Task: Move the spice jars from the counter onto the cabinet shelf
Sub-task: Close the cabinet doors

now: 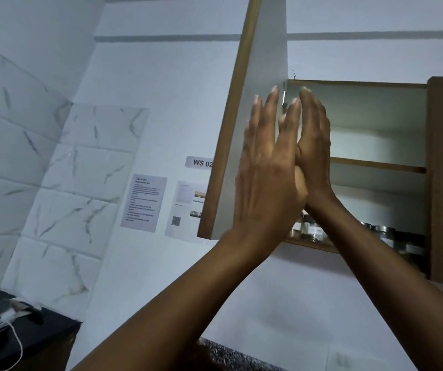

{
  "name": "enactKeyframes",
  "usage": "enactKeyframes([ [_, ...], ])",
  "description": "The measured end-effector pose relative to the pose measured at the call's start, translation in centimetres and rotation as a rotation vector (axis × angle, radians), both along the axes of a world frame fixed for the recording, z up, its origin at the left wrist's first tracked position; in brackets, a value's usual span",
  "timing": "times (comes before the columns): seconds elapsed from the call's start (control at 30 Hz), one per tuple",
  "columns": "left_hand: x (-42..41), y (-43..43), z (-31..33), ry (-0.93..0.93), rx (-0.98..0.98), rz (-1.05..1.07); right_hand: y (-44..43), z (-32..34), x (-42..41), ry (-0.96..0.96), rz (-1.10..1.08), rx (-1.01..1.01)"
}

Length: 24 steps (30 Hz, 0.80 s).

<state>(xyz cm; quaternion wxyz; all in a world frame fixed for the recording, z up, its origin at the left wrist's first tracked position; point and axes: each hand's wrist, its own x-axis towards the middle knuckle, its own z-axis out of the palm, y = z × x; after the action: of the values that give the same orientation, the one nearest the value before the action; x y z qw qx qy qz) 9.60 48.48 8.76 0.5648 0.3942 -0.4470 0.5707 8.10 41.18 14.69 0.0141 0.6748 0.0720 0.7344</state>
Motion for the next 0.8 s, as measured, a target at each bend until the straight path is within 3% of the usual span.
enactKeyframes([
  [0.17,2.4,4.1,0.3,0.213,0.066,0.214,4.5,1.9,1.1,0.078,0.051,-0.099],
  [0.3,4.8,4.7,-0.5,0.499,0.304,-0.024,6.8,3.4,2.0,0.168,-0.143,-0.132],
  [0.4,5.1,3.9,-1.4,0.51,0.383,-0.151,7.6,4.2,2.8,0.215,-0.37,-0.186],
  [0.53,4.5,3.5,-1.9,0.58,0.307,-0.308,7.4,4.4,4.0,0.283,-0.537,-0.216],
  [0.8,3.1,2.8,-2.1,0.603,0.307,-0.306,6.6,3.8,3.1,0.33,-0.483,-0.141],
])
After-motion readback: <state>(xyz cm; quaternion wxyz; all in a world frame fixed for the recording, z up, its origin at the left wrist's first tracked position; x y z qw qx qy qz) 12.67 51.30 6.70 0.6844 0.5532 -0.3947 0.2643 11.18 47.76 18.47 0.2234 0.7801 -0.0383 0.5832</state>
